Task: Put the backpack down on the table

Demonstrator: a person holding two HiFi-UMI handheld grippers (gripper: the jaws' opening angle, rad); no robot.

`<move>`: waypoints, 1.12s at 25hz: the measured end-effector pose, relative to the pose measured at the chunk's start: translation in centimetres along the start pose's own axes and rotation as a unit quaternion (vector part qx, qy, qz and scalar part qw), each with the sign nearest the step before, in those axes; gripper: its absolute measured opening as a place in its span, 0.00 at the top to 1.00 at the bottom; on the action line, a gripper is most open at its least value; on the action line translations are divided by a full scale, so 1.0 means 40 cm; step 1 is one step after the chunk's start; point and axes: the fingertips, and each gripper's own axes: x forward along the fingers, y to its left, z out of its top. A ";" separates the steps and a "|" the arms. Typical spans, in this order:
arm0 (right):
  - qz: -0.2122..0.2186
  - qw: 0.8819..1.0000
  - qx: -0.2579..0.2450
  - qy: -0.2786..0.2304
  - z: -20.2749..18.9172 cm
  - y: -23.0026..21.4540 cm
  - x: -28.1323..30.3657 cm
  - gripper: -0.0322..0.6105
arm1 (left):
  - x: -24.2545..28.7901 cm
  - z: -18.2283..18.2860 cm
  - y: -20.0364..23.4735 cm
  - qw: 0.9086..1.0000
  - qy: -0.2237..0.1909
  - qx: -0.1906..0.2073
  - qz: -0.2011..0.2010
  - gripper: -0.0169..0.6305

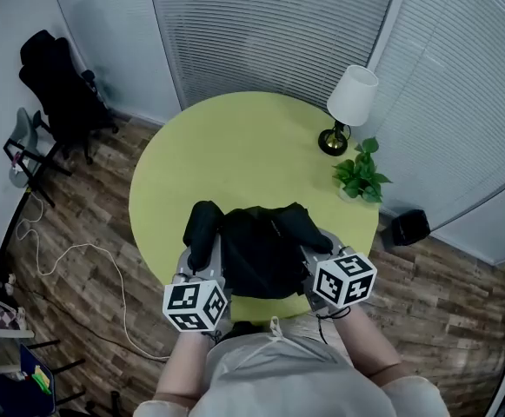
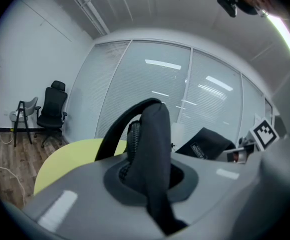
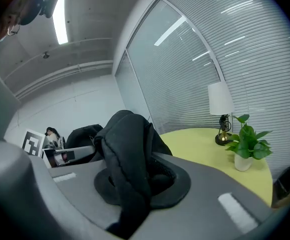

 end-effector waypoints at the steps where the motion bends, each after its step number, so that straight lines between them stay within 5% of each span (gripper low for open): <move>1: -0.005 1.000 0.004 -0.001 0.011 -0.008 0.033 0.90 | 0.031 0.010 0.022 1.000 0.003 0.002 -0.005 0.93; 15: -0.035 0.999 0.026 0.012 0.040 -0.165 0.422 0.90 | 0.402 0.000 0.250 0.998 0.044 0.021 -0.031 0.93; 28: -0.053 0.999 0.004 0.011 0.030 -0.239 0.541 0.90 | 0.524 -0.027 0.309 0.996 0.054 0.049 -0.049 0.93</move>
